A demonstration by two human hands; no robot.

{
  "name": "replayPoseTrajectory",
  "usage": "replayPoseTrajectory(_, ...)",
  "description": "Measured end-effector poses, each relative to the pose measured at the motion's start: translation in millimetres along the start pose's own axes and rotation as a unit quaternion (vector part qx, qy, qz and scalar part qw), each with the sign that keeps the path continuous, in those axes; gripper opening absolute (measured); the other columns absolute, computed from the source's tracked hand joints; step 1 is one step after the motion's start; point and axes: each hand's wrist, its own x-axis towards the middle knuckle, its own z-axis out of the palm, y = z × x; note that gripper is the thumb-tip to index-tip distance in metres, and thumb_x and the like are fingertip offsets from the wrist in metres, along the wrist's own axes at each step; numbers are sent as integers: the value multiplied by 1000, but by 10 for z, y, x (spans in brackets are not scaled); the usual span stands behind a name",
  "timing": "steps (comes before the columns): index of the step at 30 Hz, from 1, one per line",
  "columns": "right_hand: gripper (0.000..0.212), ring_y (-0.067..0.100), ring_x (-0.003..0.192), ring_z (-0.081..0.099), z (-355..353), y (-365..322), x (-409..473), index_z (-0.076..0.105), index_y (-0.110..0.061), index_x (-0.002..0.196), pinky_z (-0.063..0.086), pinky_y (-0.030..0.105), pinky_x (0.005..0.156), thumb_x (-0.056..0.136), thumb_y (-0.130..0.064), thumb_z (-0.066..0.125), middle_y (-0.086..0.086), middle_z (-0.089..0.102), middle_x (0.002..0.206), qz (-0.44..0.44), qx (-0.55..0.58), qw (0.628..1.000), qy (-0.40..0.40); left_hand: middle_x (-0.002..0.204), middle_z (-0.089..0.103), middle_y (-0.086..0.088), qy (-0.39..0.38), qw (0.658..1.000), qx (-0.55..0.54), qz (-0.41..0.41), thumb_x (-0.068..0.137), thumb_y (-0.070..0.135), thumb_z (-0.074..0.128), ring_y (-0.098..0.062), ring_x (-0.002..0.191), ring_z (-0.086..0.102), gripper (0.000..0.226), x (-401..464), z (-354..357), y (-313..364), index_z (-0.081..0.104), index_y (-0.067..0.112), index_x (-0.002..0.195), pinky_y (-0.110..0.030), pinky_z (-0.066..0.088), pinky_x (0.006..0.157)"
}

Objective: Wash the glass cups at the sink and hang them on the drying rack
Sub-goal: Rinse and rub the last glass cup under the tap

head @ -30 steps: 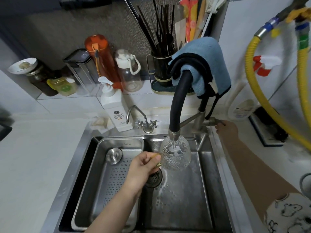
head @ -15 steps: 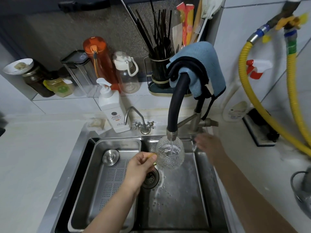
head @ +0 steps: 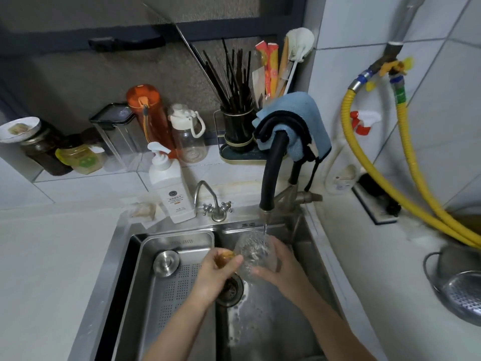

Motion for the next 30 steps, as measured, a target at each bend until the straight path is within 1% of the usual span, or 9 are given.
replayPoseTrajectory(2,56,-3,104,62,12,-111,114,53,-28,123,51,21,89,77,-9,78,-16,67,111,-3,5,1000,-7,84,63,-7,22,1000,-4,11,80,14,76,-21,82,59,19,97,-20,73,60,11,91,-39,49,84)
replayPoseTrajectory(4,48,-3,96,66,-46,-178,160,58,-23,115,53,18,80,74,-27,81,-14,70,103,-7,20,1000,10,91,65,-7,2,1000,-17,14,81,17,76,-20,87,62,19,161,78,143,61,15,93,-40,52,87)
replayPoseTrajectory(6,54,-10,87,64,-97,-173,71,57,-24,109,52,11,73,66,-44,83,-18,70,94,-11,35,998,44,93,65,-4,-37,998,-42,-16,82,15,75,-20,88,63,19,150,207,133,60,17,94,-41,54,85)
replayPoseTrajectory(8,59,-8,87,65,-90,-44,-25,58,-16,112,52,11,71,62,-35,84,-15,71,93,-8,48,996,73,90,62,-3,-57,994,-70,-54,83,11,73,-19,84,63,19,84,241,68,59,14,96,-43,56,82)
replayPoseTrajectory(11,61,4,101,66,21,12,-64,59,-13,116,54,20,81,63,-33,81,-8,71,107,-8,2,998,59,98,60,-8,-52,994,-72,-69,85,10,71,-20,89,62,20,74,106,-3,57,12,99,-48,54,87)
replayPoseTrajectory(14,65,14,114,62,29,7,60,53,-22,131,53,35,92,72,-28,82,-2,64,124,-6,9,999,50,99,58,-6,-43,995,-80,-43,86,11,70,-19,89,64,21,184,37,92,56,14,102,-37,57,76)
replayPoseTrajectory(21,58,6,106,63,-12,27,-117,54,-28,123,54,19,82,73,-17,81,-7,65,115,-2,-19,996,82,98,60,-5,-46,994,-83,-56,84,12,72,-18,87,64,25,93,159,-2,57,17,104,-47,55,85)
replayPoseTrajectory(27,67,11,114,61,29,-115,131,54,-31,127,51,45,97,66,-43,79,-8,64,122,-15,-7,997,70,99,58,0,-30,992,-123,-12,88,14,68,-17,94,62,35,298,57,126,54,22,119,-34,56,76)
replayPoseTrajectory(30,54,5,104,64,-72,-123,104,57,-32,118,54,41,93,68,-41,75,-15,67,109,-2,-25,995,93,101,59,-3,-56,992,-115,-24,88,16,68,-16,91,62,32,256,222,119,54,23,116,-33,55,75)
